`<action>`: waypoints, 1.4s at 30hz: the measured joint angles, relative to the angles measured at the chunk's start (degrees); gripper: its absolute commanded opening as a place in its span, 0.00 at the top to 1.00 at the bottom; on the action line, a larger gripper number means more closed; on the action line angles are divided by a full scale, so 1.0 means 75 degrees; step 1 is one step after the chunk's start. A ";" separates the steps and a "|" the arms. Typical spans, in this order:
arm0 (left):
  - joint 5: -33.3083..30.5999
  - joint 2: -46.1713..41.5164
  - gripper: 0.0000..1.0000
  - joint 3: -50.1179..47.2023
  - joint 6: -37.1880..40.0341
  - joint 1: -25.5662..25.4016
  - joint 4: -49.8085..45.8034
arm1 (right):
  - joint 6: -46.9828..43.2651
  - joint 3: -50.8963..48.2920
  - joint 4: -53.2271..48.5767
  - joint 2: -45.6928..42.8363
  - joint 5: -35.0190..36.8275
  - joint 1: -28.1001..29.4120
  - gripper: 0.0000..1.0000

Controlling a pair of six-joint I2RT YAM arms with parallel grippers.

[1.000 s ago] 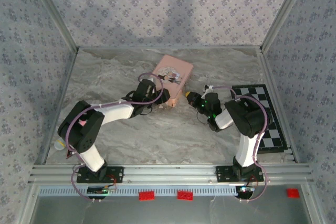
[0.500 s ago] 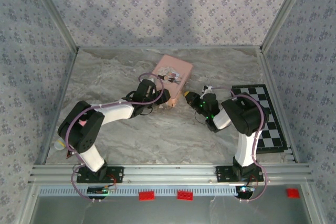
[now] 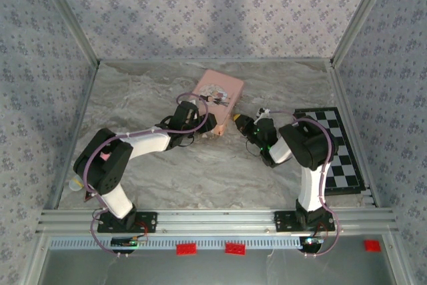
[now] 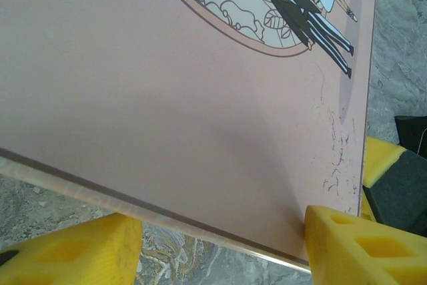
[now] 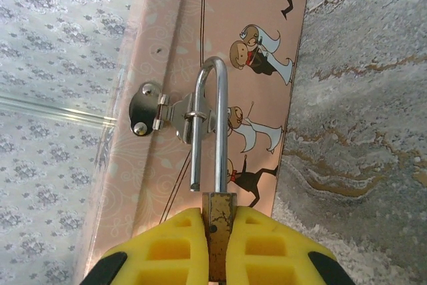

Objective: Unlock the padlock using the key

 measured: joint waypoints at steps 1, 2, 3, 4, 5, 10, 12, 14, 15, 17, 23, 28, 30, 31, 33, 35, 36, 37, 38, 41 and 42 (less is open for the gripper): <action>0.0000 0.0000 0.36 0.0000 0.0000 0.0000 0.0000 | 0.0050 0.0035 0.0009 0.0026 0.0047 0.0000 1.00; 0.0000 0.0000 0.36 0.0000 0.0000 0.0000 -0.0003 | 0.0082 0.0079 0.0032 0.0058 0.0096 -0.0009 1.00; 0.0000 0.0000 0.36 0.0000 0.0000 0.0000 -0.0003 | 0.0111 0.0117 0.0052 0.0085 0.0125 -0.0017 1.00; 0.0000 0.0000 0.36 0.0000 0.0000 0.0000 0.0000 | 0.0137 0.0169 0.0076 0.0114 0.0169 -0.0035 1.00; 0.0000 0.0000 0.36 0.0000 -0.0003 0.0000 0.0000 | 0.0169 0.0216 0.0111 0.0143 0.0207 -0.0050 1.00; 0.0000 0.0000 0.36 -0.0015 -0.0003 -0.0003 0.0020 | 0.0224 0.0332 0.0172 0.0175 0.0251 -0.0105 1.00; 0.0000 0.0000 0.36 -0.0020 -0.0003 -0.0003 0.0029 | 0.0221 0.0350 0.0166 0.0181 0.0245 -0.0122 1.00; 0.0000 0.0000 0.36 -0.0020 -0.0003 -0.0003 0.0032 | 0.0187 0.0356 0.0108 0.0181 0.0242 -0.0134 1.00; 0.0000 0.0000 0.36 -0.0020 -0.0003 -0.0003 0.0032 | 0.0157 0.0361 0.0055 0.0181 0.0219 -0.0154 1.00; 0.0003 0.0000 0.36 -0.0020 -0.0003 -0.0003 0.0029 | 0.0035 0.0376 -0.0087 0.0166 0.0160 -0.0195 1.00; 0.0032 0.0000 0.36 -0.0020 0.0000 -0.0090 0.0029 | -0.0396 0.0376 -0.0822 -0.0297 -0.0111 -0.0446 1.00; 0.0064 0.0000 0.36 -0.0020 -0.0003 -0.0099 0.0026 | -0.0562 0.0487 -0.1139 -0.0341 -0.0542 -0.0656 1.00; 0.0076 0.0000 0.36 -0.0020 -0.0003 -0.0099 0.0026 | -0.0641 0.0560 -0.1285 -0.0341 -0.0580 -0.0685 1.00; 0.0087 0.0000 0.36 -0.0020 -0.0003 -0.0099 0.0026 | -0.0653 0.0583 -0.1326 -0.0341 -0.0583 -0.0688 1.00; 0.0090 0.0000 0.36 -0.0020 -0.0003 -0.0099 0.0023 | -0.0618 0.0603 -0.1294 -0.0318 -0.0615 -0.0697 1.00; 0.0090 0.0000 0.36 -0.0020 -0.0003 -0.0099 0.0026 | -0.0533 0.0659 -0.1207 -0.0219 -0.0653 -0.0723 1.00; 0.0090 0.0000 0.36 -0.0020 -0.0003 -0.0096 0.0026 | -0.0504 0.0708 -0.1186 -0.0152 -0.0673 -0.0740 1.00; 0.0090 0.0000 0.36 -0.0020 -0.0003 -0.0096 0.0023 | -0.0501 0.0731 -0.1183 -0.0122 -0.0673 -0.0746 1.00; 0.0090 0.0000 0.36 -0.0020 0.0000 -0.0099 0.0023 | -0.0504 0.0737 -0.1183 -0.0114 -0.0679 -0.0752 1.00; 0.0090 0.0000 0.36 -0.0020 0.0000 -0.0099 0.0020 | -0.0458 0.0734 -0.1172 -0.0117 -0.0702 -0.0769 1.00; 0.0090 0.0000 0.36 -0.0020 0.0000 -0.0099 0.0023 | -0.0364 0.0729 -0.1128 -0.0114 -0.0761 -0.0793 1.00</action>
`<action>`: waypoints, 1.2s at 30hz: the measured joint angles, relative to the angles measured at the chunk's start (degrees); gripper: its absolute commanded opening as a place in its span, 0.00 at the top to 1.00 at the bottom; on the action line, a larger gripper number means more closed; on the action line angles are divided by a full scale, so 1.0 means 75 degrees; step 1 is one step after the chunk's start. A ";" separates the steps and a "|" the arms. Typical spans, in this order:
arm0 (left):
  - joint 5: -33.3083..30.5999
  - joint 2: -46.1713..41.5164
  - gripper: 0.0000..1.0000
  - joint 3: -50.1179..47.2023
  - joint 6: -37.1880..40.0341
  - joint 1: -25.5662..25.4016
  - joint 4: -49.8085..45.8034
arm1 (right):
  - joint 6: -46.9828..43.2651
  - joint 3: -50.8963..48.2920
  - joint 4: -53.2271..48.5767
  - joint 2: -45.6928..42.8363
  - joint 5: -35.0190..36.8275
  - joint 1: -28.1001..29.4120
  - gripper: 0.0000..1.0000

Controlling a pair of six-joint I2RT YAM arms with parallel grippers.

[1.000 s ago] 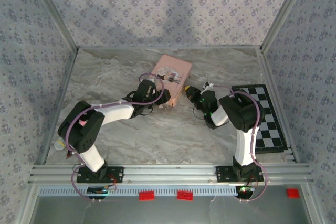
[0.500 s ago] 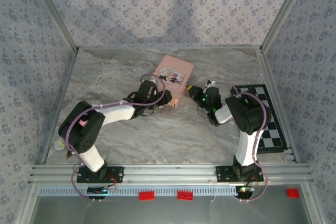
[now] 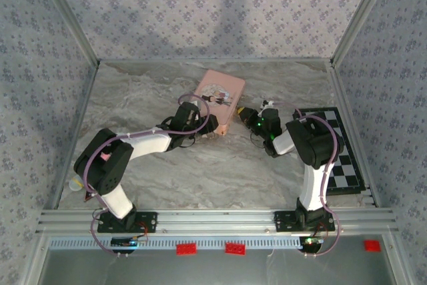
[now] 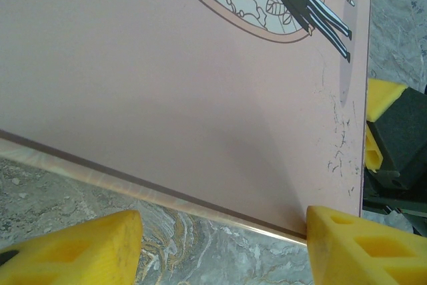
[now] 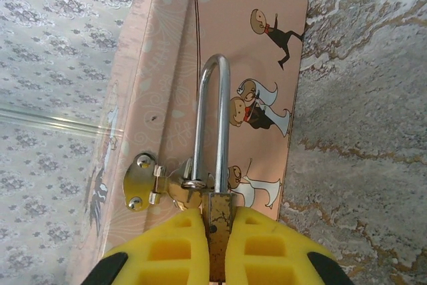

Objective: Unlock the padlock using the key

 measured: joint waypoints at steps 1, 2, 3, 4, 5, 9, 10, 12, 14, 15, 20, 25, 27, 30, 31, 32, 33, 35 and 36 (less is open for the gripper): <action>0.0000 0.0000 0.36 0.0000 0.0000 0.0000 0.0000 | 0.0079 -0.0003 0.0044 0.0000 -0.0061 -0.0023 1.00; 0.0000 0.0000 0.36 0.0000 0.0000 0.0000 0.0000 | 0.0213 -0.0003 0.0122 0.0012 -0.0140 -0.0047 1.00; 0.0003 0.0000 0.36 0.0000 0.0000 0.0000 0.0000 | 0.0332 -0.0003 0.0181 0.0020 -0.0189 -0.0061 1.00; 0.0003 0.0000 0.36 0.0000 0.0000 0.0000 0.0000 | 0.0417 0.0000 0.0210 0.0026 -0.0207 -0.0058 1.00; 0.0006 0.0000 0.36 0.0000 0.0000 0.0000 0.0000 | 0.0493 0.0015 0.0207 0.0026 -0.0210 -0.0047 1.00; 0.0003 0.0000 0.36 0.0000 0.0000 0.0000 -0.0006 | 0.0490 0.0061 -0.0017 -0.0061 -0.0122 -0.0012 1.00; 0.0003 -0.0003 0.36 0.0000 0.0000 0.0000 -0.0006 | 0.0455 0.0061 -0.0152 -0.0137 -0.0119 -0.0020 1.00; 0.0003 -0.0020 0.36 0.0000 0.0003 0.0000 -0.0041 | 0.0405 0.0050 -0.0379 -0.0280 -0.0207 -0.0067 1.00; 0.0003 -0.0038 0.36 0.0000 0.0006 0.0000 -0.0090 | 0.0414 0.0012 -0.0437 -0.0318 -0.0391 -0.0163 1.00; 0.0012 -0.0041 0.36 0.0000 0.0006 -0.0006 -0.0111 | 0.0440 -0.0012 -0.0434 -0.0318 -0.0530 -0.0233 1.00; 0.0087 -0.0041 0.36 -0.0009 0.0009 -0.0052 -0.0233 | 0.0895 -0.0017 -0.0105 -0.0181 -0.1040 -0.0475 1.00; 0.0026 0.0169 0.36 -0.0274 0.0032 -0.0047 -0.0991 | 0.1361 -0.0015 0.0565 0.0154 -0.1227 -0.0609 1.00; -0.0003 0.0198 0.36 -0.0335 0.0064 -0.0047 -0.1005 | 0.1454 -0.0015 0.0714 0.0213 -0.1224 -0.0609 1.00; -0.0032 0.0192 0.36 -0.0329 0.0076 -0.0050 -0.1017 | 0.1451 -0.0015 0.0766 0.0254 -0.1227 -0.0600 1.00; -0.0035 0.0192 0.36 -0.0329 0.0079 -0.0047 -0.1014 | 0.1396 -0.0015 0.0729 0.0248 -0.1224 -0.0586 1.00; -0.0032 0.0192 0.36 -0.0329 0.0082 -0.0047 -0.1017 | 0.1291 -0.0015 0.0647 0.0216 -0.1215 -0.0571 1.00; -0.0035 0.0192 0.36 -0.0329 0.0082 -0.0047 -0.1011 | 0.1151 -0.0012 0.0522 0.0146 -0.1212 -0.0565 1.00; -0.0041 0.0149 0.35 -0.0364 0.0082 -0.0047 -0.0991 | 0.0775 -0.0012 0.0073 -0.0093 -0.1204 -0.0554 1.00; -0.0064 0.0064 0.35 -0.0452 0.0070 -0.0047 -0.0979 | 0.0487 -0.0012 -0.0312 -0.0286 -0.1192 -0.0536 1.00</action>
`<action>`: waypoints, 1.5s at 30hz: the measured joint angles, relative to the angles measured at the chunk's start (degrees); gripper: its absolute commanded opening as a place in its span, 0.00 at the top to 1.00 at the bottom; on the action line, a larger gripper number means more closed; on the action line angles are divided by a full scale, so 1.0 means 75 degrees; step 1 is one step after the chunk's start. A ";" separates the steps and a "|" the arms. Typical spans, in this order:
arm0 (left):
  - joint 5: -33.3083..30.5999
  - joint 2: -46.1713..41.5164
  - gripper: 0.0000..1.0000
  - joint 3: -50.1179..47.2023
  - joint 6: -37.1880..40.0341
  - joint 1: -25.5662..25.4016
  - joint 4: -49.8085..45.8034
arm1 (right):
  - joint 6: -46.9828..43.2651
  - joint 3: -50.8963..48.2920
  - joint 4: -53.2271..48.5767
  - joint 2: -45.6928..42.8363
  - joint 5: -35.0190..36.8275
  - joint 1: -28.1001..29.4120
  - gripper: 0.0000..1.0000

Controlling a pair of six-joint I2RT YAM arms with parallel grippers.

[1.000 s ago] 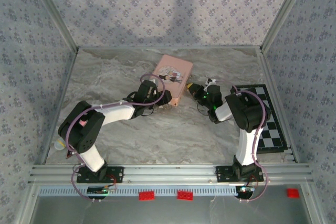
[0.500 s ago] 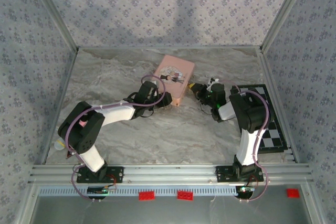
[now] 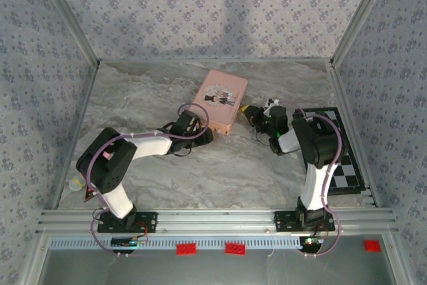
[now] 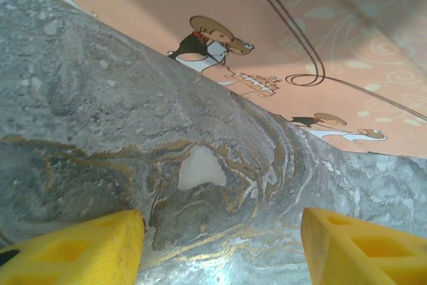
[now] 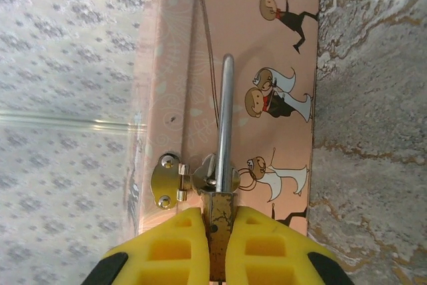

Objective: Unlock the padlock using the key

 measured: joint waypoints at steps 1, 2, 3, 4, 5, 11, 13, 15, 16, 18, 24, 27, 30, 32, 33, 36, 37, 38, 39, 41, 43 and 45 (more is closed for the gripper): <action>-0.0009 -0.0096 0.34 -0.0108 -0.0009 0.0000 0.0003 | -0.0274 0.0003 -0.0393 -0.0195 0.0047 0.0026 1.00; -0.0041 -0.0236 0.34 -0.0233 -0.0015 0.0000 -0.0012 | -0.0679 0.0023 -0.0979 -0.0481 0.0163 0.0096 1.00; -0.0058 -0.0411 0.33 -0.0356 -0.0041 0.0000 -0.0064 | -0.1110 0.0067 -0.1580 -0.0772 0.0356 0.0195 1.00; -0.0087 -0.0574 0.33 -0.0434 -0.0055 0.0000 -0.0119 | -0.1437 0.0122 -0.2075 -0.0988 0.0542 0.0280 1.00; -0.0114 -0.0740 0.33 -0.0487 -0.0067 0.0000 -0.0154 | -0.1912 0.0213 -0.2731 -0.1256 0.0822 0.0423 1.00; -0.0344 -0.1696 0.28 -0.0519 -0.0076 0.0000 -0.0125 | -0.3471 0.0548 -0.4677 -0.1891 0.1731 0.0886 1.00; -0.0434 -0.1795 0.27 -0.0484 -0.0070 0.0000 -0.0117 | -0.3654 0.0525 -0.4876 -0.1894 0.1740 0.0886 1.00; -0.0475 -0.1705 0.27 -0.0306 -0.0070 0.0000 -0.0248 | -0.3620 0.0344 -0.4692 -0.1856 0.1530 0.0822 1.00; -0.0490 -0.1600 0.26 -0.0169 -0.0070 0.0000 -0.0321 | -0.3512 0.0233 -0.4482 -0.1813 0.1364 0.0772 1.00; -0.0510 -0.1317 0.26 0.0119 -0.0099 0.0000 -0.0423 | -0.3246 0.0055 -0.4007 -0.1632 0.0970 0.0673 1.00; -0.0600 -0.0793 0.26 0.0574 -0.0192 0.0003 -0.0752 | -0.3404 0.0189 -0.4552 -0.1676 0.1364 0.0950 1.00; -0.0618 -0.0755 0.27 0.0635 -0.0213 0.0006 -0.0828 | -0.3544 0.0280 -0.4864 -0.1763 0.1609 0.1014 1.00; -0.0627 -0.0670 0.27 0.0711 -0.0213 0.0012 -0.0828 | -0.3585 0.0423 -0.5050 -0.1760 0.1649 0.0994 1.00; -0.0627 -0.0577 0.28 0.0801 -0.0213 0.0015 -0.0819 | -0.3538 0.0487 -0.5062 -0.1743 0.1702 0.0982 1.00; -0.0627 -0.0522 0.28 0.0854 -0.0216 0.0015 -0.0807 | -0.3488 0.0522 -0.5065 -0.1716 0.1754 0.0988 1.00; -0.0629 -0.0393 0.28 0.0959 -0.0245 0.0020 -0.0764 | -0.3331 0.0644 -0.5088 -0.1620 0.1961 0.1107 1.00; -0.0638 -0.0364 0.29 0.0979 -0.0256 0.0020 -0.0755 | -0.3279 0.0670 -0.5091 -0.1594 0.2049 0.1163 1.00; -0.0656 -0.0335 0.28 0.0997 -0.0271 0.0020 -0.0723 | -0.3232 0.0688 -0.5091 -0.1577 0.2127 0.1224 1.00; -0.0682 -0.0303 0.29 0.1003 -0.0277 0.0020 -0.0679 | -0.3200 0.0697 -0.5112 -0.1568 0.2194 0.1282 1.00; -0.0711 -0.0256 0.29 0.1017 -0.0300 0.0023 -0.0603 | -0.3142 0.0729 -0.5167 -0.1553 0.2308 0.1361 1.00; -0.0714 -0.0233 0.29 0.1026 -0.0303 0.0032 -0.0568 | -0.3133 0.0769 -0.5217 -0.1545 0.2422 0.1387 1.00; -0.0717 -0.0213 0.29 0.1026 -0.0323 0.0035 -0.0539 | -0.3136 0.0804 -0.5254 -0.1545 0.2489 0.1367 1.00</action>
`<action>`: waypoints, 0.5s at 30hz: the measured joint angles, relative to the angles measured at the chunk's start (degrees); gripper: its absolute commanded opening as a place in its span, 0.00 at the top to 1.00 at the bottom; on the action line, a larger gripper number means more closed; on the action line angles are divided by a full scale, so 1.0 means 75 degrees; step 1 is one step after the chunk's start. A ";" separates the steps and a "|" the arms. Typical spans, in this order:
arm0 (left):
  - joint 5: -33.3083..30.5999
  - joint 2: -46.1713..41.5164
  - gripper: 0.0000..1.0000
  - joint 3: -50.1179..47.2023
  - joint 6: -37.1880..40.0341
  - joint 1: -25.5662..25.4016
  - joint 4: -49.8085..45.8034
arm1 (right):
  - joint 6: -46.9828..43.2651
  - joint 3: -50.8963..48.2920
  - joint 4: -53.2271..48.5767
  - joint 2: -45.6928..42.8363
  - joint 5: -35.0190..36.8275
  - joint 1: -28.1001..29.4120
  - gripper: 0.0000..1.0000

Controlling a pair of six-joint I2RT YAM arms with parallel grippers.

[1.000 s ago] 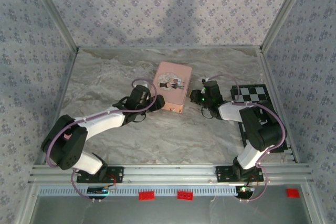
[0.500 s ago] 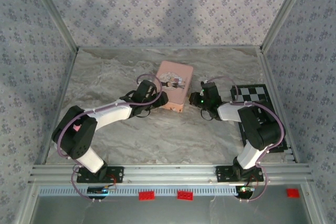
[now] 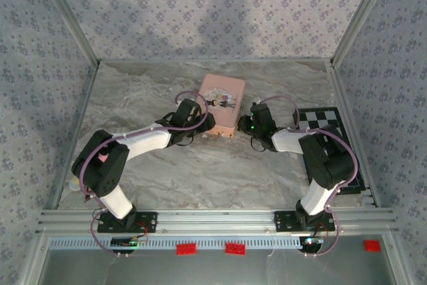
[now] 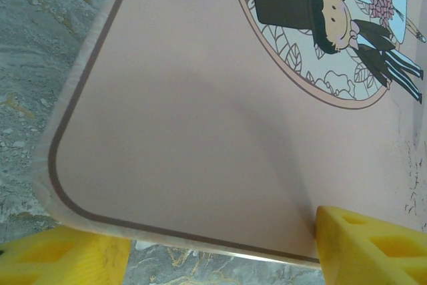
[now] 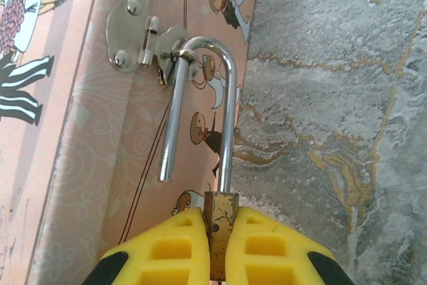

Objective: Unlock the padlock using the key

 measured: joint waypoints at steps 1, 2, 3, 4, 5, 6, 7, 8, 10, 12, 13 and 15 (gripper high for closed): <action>-0.0017 0.0009 0.29 0.0000 -0.0003 0.0000 0.0026 | -0.0003 0.0026 -0.0017 0.0000 0.0012 -0.0026 1.00; -0.0023 0.0015 0.29 0.0000 -0.0003 0.0000 0.0044 | -0.0009 0.0052 -0.0026 0.0003 0.0038 -0.0047 1.00; -0.0026 0.0015 0.29 0.0000 -0.0006 0.0000 0.0058 | -0.0032 0.0082 -0.0026 0.0003 0.0076 -0.0076 1.00; -0.0026 0.0015 0.30 0.0000 -0.0006 0.0000 0.0061 | -0.0076 0.0128 -0.0023 0.0006 0.0117 -0.0119 1.00; -0.0026 0.0017 0.30 0.0000 -0.0006 0.0000 0.0061 | -0.0114 0.0189 0.0000 0.0029 0.0128 -0.0169 1.00; -0.0023 0.0017 0.30 0.0000 -0.0006 0.0000 0.0061 | -0.0152 0.0259 0.0061 0.0061 0.0143 -0.0219 1.00; -0.0026 0.0017 0.30 0.0000 -0.0009 0.0000 0.0064 | -0.0178 0.0326 0.0166 0.0102 0.0146 -0.0274 1.00; -0.0023 0.0017 0.30 0.0000 -0.0009 0.0000 0.0064 | -0.0204 0.0364 0.0268 0.0128 0.0125 -0.0312 1.00; -0.0023 0.0017 0.31 0.0000 -0.0015 0.0000 0.0064 | -0.0256 0.0434 0.0545 0.0172 -0.0015 -0.0370 1.00; -0.0023 0.0017 0.31 0.0000 -0.0035 0.0000 0.0070 | -0.0344 0.0469 0.0632 0.0207 -0.0114 -0.0417 1.00; -0.0023 0.0017 0.31 -0.0003 -0.0058 0.0000 0.0076 | -0.0379 0.0472 0.0667 0.0245 -0.0172 -0.0446 1.00; -0.0023 0.0017 0.31 -0.0006 -0.0070 0.0000 0.0082 | -0.0414 0.0490 0.0743 0.0306 -0.0274 -0.0507 1.00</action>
